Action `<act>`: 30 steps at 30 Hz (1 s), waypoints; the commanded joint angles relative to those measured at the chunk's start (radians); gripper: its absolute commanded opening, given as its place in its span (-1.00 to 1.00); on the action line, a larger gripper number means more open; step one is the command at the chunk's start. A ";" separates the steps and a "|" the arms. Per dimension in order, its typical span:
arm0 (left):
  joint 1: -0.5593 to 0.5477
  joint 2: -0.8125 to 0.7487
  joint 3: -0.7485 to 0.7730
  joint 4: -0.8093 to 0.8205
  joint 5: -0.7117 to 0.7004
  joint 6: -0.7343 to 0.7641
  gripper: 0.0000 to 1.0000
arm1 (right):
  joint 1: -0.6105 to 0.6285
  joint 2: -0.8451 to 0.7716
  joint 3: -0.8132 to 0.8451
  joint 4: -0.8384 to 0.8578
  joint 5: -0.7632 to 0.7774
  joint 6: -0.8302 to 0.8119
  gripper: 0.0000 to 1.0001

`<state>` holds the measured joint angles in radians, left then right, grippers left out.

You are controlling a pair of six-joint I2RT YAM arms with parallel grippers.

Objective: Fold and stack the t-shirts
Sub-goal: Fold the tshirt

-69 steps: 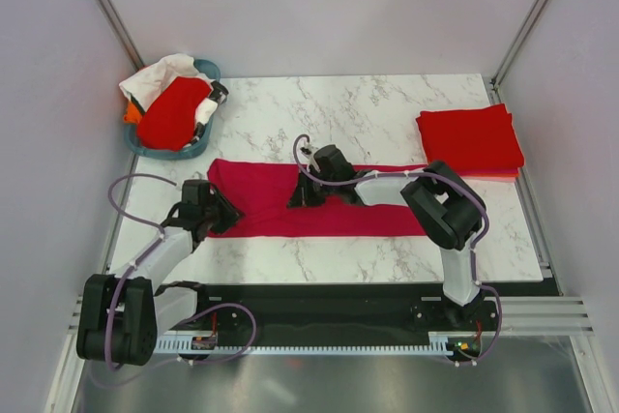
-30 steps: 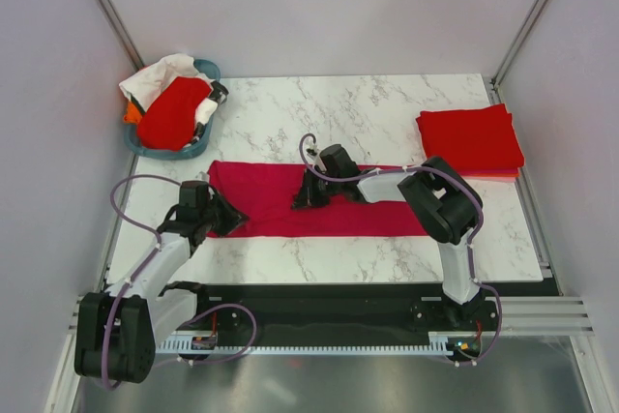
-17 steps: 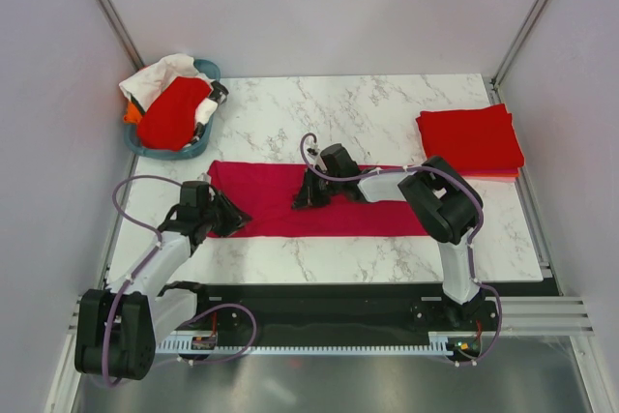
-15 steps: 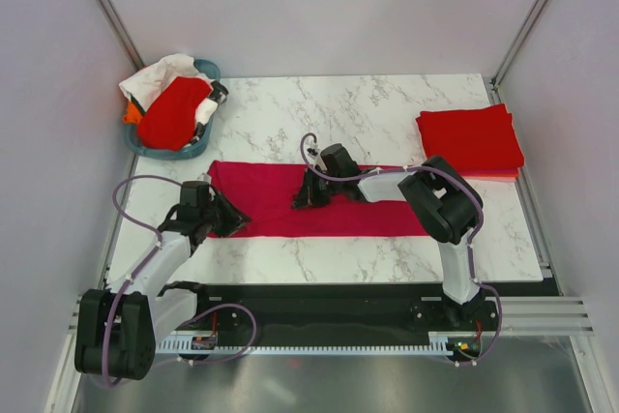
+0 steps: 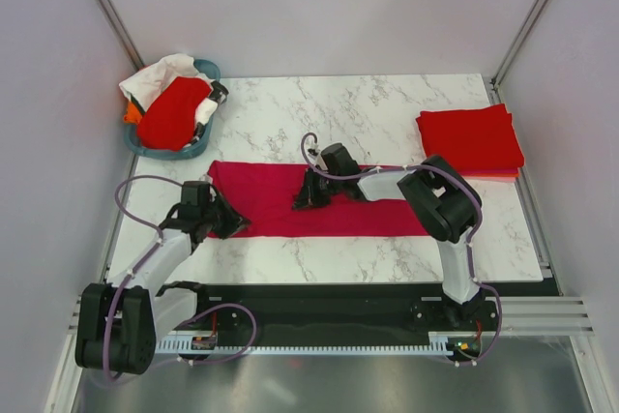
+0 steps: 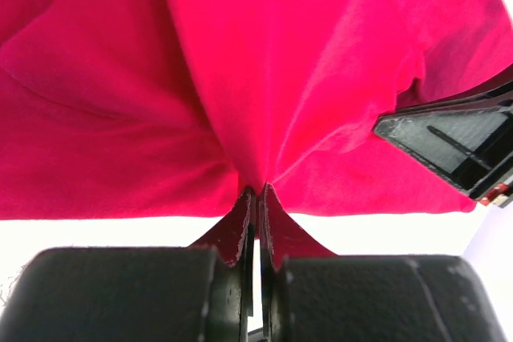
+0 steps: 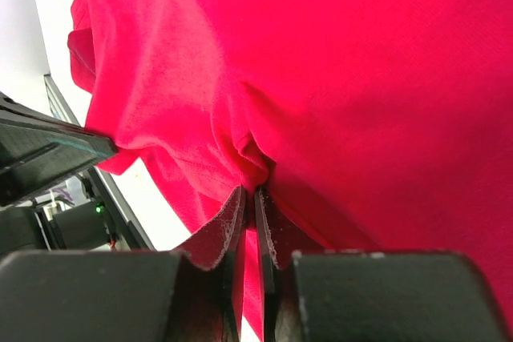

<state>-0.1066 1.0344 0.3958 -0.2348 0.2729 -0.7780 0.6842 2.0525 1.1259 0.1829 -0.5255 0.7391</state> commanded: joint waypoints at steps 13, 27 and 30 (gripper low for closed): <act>0.097 0.032 0.078 -0.070 0.180 0.017 -0.95 | -0.029 0.032 0.092 -0.154 -0.107 0.028 -0.71; 0.166 0.066 0.077 -0.084 0.304 0.014 -0.81 | -0.057 0.049 0.127 -0.209 -0.218 0.045 -0.62; 0.166 0.053 0.064 -0.084 0.302 0.008 -0.67 | -0.057 0.049 0.120 -0.212 -0.223 0.042 -0.47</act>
<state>0.0513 1.1030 0.4461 -0.3088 0.5320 -0.7788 0.6308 2.0933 1.2186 -0.0242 -0.7067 0.7757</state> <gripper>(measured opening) 0.151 0.247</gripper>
